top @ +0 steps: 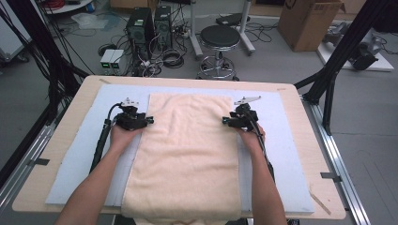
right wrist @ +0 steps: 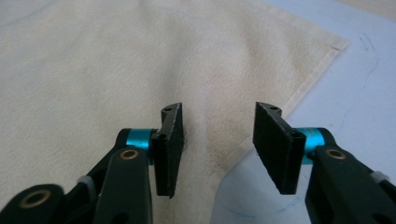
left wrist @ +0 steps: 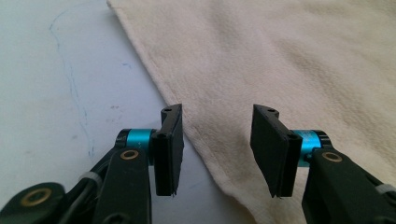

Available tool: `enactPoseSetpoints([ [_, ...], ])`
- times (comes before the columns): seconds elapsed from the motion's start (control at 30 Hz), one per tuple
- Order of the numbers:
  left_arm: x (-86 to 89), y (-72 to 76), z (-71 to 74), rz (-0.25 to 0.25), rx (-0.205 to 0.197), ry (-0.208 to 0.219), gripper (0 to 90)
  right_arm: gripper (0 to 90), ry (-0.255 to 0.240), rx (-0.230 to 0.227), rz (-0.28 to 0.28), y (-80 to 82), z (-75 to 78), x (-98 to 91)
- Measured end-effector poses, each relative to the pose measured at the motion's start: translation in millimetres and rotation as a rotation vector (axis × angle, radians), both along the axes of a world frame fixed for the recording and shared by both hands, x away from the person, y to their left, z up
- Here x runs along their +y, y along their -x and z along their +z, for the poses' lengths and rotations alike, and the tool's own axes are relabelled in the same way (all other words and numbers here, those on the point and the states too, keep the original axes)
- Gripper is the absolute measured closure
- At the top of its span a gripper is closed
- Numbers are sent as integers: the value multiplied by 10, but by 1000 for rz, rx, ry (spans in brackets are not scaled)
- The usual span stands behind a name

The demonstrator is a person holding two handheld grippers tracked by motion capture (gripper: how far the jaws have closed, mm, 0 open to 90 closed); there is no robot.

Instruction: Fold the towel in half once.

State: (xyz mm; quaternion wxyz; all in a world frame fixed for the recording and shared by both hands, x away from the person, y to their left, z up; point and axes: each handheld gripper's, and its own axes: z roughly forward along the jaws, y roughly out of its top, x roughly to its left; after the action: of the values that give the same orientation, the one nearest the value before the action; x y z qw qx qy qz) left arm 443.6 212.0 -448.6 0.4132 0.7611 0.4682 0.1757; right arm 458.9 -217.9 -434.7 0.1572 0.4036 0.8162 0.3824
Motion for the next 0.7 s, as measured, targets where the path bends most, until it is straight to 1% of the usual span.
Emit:
enactPoseSetpoints([
  [0.03, -8, 1, 3, 6, -5, -6, 555, 519, 9, 0, 1, -11, -18, 22],
  [0.07, -11, 0, 5, 9, -5, -15, 581, 519, 18, 8, 0, -24, -41, 49],
  [0.1, -13, 2, 6, 13, -9, -23, 622, 526, 30, 25, -5, -38, -71, 89],
  [0.13, -13, 0, 7, 22, -8, -23, 671, 567, 32, 18, -6, -41, -76, 106],
  [0.17, -7, -3, 9, 26, -2, -18, 711, 635, 28, 16, -3, -50, -76, 124],
  [0.23, -13, -2, 8, 12, 10, 3, 805, 768, 21, 31, 23, -51, -63, 151],
  [0.27, -23, 2, 11, 13, 10, 2, 838, 801, 22, 42, 39, -54, -50, 158],
  [0.3, -20, 1, 12, 11, 13, 10, 849, 822, 12, 65, 58, -62, -30, 165],
  [0.37, 15, 9, 30, -3, 29, 16, 855, 837, -5, 74, 78, -41, 8, 162],
  [0.4, 35, 17, 46, -9, 33, 16, 856, 837, -30, 74, 97, -36, 28, 148],
  [0.43, 53, 29, 74, -13, 34, 32, 857, 837, -48, 77, 108, -20, 53, 135],
  [0.47, 80, 48, 122, -24, 23, 51, 859, 838, -61, 79, 118, 2, 86, 124],
  [0.53, 101, 81, 200, -31, -3, 75, 859, 840, -97, 73, 145, 47, 165, 90],
  [0.57, 115, 102, 249, -41, -15, 87, 860, 840, -103, 65, 151, 63, 194, 80],
  [0.6, 125, 127, 293, -48, -29, 96, 860, 842, -111, 58, 159, 89, 238, 65],
  [0.63, 138, 150, 332, -57, -39, 102, 860, 842, -130, 47, 173, 110, 278, 46],
  [0.7, 177, 199, 399, -75, -48, 105, 860, 843, -154, 39, 192, 172, 362, 15],
])
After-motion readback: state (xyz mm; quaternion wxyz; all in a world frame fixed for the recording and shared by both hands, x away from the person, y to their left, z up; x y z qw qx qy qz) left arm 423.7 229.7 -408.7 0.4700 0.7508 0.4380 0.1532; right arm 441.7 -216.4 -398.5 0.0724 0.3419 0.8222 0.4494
